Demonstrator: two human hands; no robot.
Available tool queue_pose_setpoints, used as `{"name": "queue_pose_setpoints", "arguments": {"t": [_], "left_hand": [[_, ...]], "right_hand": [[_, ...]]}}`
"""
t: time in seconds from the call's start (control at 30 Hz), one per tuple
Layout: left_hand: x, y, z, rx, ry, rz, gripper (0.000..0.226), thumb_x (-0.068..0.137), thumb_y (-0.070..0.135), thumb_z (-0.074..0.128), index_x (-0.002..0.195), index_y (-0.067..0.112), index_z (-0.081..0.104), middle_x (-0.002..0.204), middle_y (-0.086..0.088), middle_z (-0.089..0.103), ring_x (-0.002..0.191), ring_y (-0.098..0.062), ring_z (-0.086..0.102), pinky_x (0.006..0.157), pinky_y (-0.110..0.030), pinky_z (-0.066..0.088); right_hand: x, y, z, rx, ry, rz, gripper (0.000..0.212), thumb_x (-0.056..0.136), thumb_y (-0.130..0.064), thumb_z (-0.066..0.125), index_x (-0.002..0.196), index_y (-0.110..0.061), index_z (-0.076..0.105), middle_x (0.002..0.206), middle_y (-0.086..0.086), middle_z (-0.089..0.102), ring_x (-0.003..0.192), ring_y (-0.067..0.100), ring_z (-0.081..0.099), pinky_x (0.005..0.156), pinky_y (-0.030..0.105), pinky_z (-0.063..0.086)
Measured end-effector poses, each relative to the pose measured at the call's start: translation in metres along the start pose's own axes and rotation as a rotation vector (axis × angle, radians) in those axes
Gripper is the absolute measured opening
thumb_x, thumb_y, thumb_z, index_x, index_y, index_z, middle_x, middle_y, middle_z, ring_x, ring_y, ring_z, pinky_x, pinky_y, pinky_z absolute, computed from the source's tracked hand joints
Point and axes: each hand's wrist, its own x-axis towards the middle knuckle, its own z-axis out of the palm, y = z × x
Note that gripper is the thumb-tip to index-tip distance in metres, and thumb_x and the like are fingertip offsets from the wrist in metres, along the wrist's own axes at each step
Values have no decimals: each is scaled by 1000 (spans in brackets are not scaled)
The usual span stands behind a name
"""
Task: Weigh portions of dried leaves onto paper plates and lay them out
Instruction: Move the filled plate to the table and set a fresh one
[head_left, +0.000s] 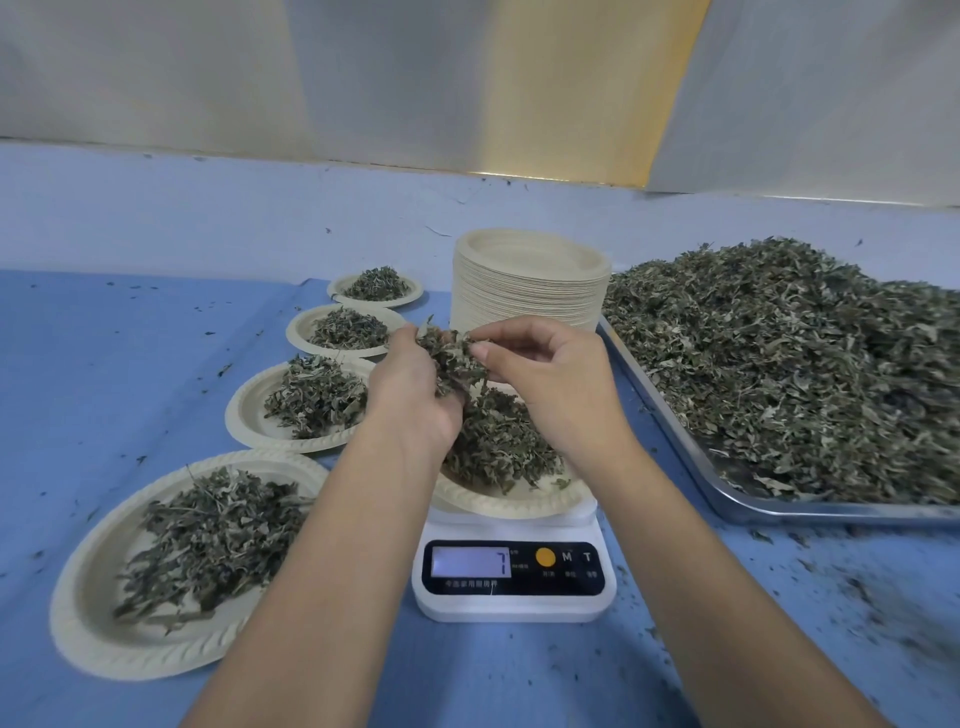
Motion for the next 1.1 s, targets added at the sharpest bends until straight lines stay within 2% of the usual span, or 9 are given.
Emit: {"name": "queue_pose_setpoints", "arguments": {"t": [0.13,0.27,0.4,0.6,0.73,0.87,0.93,1.03,1.1], "left_hand": [[-5,0,4,6,-6,-24,23,100,24,39,91,10,54,71,-4,59,61,-13,58,50,-22,48],[-12,1,8,-40,11,-46,24,100,24,40,87,7,53,74,-6,59,60,-14,58,42,-19,48],[-18,4,14,-74,-10,-60,30,101,19,39,76,7,52,58,-4,57,49,-14,56,39,-19,47],[-26,-13,48,-119,-136,-97,29,102,19,33,116,5,54,106,-14,61,91,-24,59,73,-29,50],[-29,-35,76,-123,-163,-141,23,101,19,33,103,7,52,84,-10,58,69,-20,56,54,-26,49],[-27,-67,98,-86,-171,-212,27,102,20,30,94,6,51,80,-12,56,62,-19,53,49,-25,46],[-24,-85,107,-65,-160,-251,32,102,24,31,114,3,53,105,-16,62,73,-23,57,58,-28,48],[-18,-110,118,-63,-118,-288,46,102,31,32,141,9,39,143,-12,45,116,-27,53,89,-33,47],[-18,-124,124,-69,-117,-304,47,102,33,31,142,11,39,144,-13,43,113,-28,53,85,-34,47]], "right_hand": [[-1,0,0,79,-7,-1,15,81,-1,71,81,-16,73,71,-9,71,70,1,66,70,17,55],[0,-1,-3,133,17,19,17,82,0,69,80,-17,72,70,-10,70,68,-1,65,66,13,51],[2,-3,-9,120,31,17,18,83,-2,68,80,-19,72,70,-9,69,67,-2,62,66,13,51],[4,-3,-30,143,123,44,16,83,-3,69,81,-19,73,69,-11,68,65,-4,59,64,11,48],[4,-4,-58,189,204,77,14,85,-2,67,85,-15,73,66,-10,66,58,-6,56,59,8,45],[2,2,-88,197,290,121,14,87,-5,66,85,-16,73,66,-10,65,58,-3,55,61,11,46],[1,6,-101,208,346,162,12,87,-6,65,89,-14,74,72,-7,66,60,-4,56,63,11,48],[-1,13,-117,258,417,220,15,87,-4,64,82,-15,73,69,-7,64,55,-4,53,58,11,47],[-2,18,-127,293,445,267,17,87,-2,62,78,-14,72,62,-6,60,52,0,49,55,15,44]]}}
